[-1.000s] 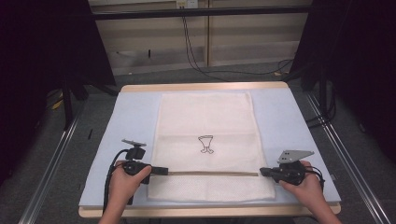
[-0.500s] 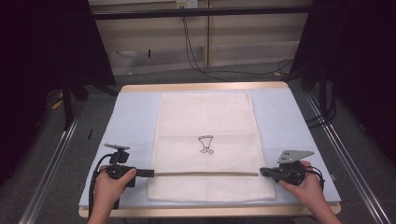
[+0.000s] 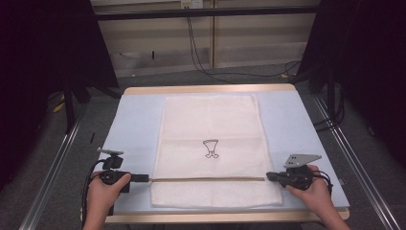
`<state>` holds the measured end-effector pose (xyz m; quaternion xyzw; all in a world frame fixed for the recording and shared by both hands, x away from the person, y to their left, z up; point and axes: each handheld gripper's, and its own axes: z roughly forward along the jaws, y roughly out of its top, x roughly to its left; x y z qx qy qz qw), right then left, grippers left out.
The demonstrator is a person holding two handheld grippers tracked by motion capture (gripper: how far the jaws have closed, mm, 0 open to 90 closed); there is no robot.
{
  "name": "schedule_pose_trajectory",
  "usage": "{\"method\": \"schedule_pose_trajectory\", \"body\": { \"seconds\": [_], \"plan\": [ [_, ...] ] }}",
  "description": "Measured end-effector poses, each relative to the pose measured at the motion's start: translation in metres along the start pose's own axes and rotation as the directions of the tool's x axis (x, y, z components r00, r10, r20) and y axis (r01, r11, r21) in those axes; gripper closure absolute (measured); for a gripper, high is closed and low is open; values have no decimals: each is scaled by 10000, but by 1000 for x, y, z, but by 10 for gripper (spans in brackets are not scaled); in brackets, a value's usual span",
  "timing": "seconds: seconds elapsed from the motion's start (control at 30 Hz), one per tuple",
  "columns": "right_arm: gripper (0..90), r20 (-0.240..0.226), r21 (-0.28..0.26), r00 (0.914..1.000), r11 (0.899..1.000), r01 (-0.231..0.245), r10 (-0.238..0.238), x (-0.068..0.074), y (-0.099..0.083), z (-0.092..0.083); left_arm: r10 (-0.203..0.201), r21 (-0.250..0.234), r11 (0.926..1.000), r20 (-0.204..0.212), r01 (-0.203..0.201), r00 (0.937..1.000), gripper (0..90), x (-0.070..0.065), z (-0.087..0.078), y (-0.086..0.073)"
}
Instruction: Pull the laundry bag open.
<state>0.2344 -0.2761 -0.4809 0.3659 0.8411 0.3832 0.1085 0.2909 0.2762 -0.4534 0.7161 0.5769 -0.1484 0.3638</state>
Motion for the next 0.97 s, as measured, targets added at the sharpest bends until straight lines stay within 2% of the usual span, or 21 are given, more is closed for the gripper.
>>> {"method": "schedule_pose_trajectory", "body": {
  "seconds": [0.17, 0.23, 0.3, 0.33, 0.4, 0.43, 0.47, 0.5, 0.53, 0.57, 0.6, 0.63, 0.67, 0.73, 0.8, 0.83, 0.9, 0.97],
  "plan": [
    [900, 24, 25, 10000, 10000, 3, -3, 0, 0, 0, -386, 133, 9992, 136, 385, 9992, 873, 9, -2, -1],
    [900, 11, 26, 10000, 10000, -13, 13, 0, 0, 0, -302, 134, 9995, -50, 303, 9995, 873, 10, -1, -2],
    [900, -6, 14, 10000, 10000, -15, 15, 0, 0, 0, -213, 123, 9997, -35, 214, 9998, 872, 9, -2, -2],
    [900, -33, -1, 10000, 10000, 2, -2, 0, 0, 0, -166, 12, 9999, 10, 166, 9999, 870, 9, -2, -2],
    [900, -36, -84, 9999, 9999, -97, 97, -1, -1, 0, 332, -303, 9989, -552, -349, 9979, 856, 9, -7, -2],
    [900, -30, -135, 10000, 9999, -75, 75, -1, -1, -1, 291, -799, 9963, -406, -323, 9988, 787, 12, -12, -2],
    [805, -11, -338, 10000, 9994, 99, -99, -1, -1, -3, 287, -997, 9945, -190, -304, 9994, 691, 13, -15, -2],
    [711, -43, -543, 10000, 9985, 23, -25, -1, -1, -4, 355, -1291, 9909, -285, -389, 9990, 655, 13, -19, -3],
    [582, 295, -990, 9992, 9948, -240, 270, -3, 1, -7, 516, -1370, 9889, -445, -573, 9977, 610, 13, -20, -2],
    [588, 490, -1094, 9983, 9937, -246, 301, -4, 2, -9, 666, -1511, 9857, -533, -740, 9964, 561, 13, -21, -2],
    [581, 600, -1199, 9979, 9927, -158, 231, -5, 3, -12, 631, -1853, 9799, -665, -744, 9958, 534, 13, -21, -2],
    [516, 1027, -1651, 9946, 9863, -7, 179, -7, 5, -17, 705, -1912, 9779, -795, -846, 9943, 467, 14, -22, -2],
    [516, 1027, -1651, 9946, 9863, -7, 179, -7, 5, -17, 778, -1992, 9754, -873, -940, 9931, 467, 15, -21, -2],
    [445, 1302, -1691, 9907, 9855, -160, 385, -9, 5, -20, 1174, -2364, 9603, -1390, -1481, 9833, 361, 16, -20, -1],
    [398, 1503, -1743, 9874, 9844, -238, 504, -12, 3, -21, 1293, -2357, 9575, -1649, -1663, 9778, 311, 16, -20, 0],
    [365, 1545, -1731, 9859, 9842, -363, 636, -14, 2, -21, 1719, -2253, 9498, -2036, -2170, 9639, 303, 17, -19, 1],
    [284, 1737, -1484, 9808, 9869, -631, 888, -19, 0, -21, 1810, -2262, 9462, -2229, -2314, 9579, 233, 18, -17, 2],
    [251, 1865, -1436, 9767, 9864, -802, 1066, -21, -1, -22, 1748, -2341, 9448, -2316, -2292, 9570, 212, 20, -14, 4]
  ]
}}
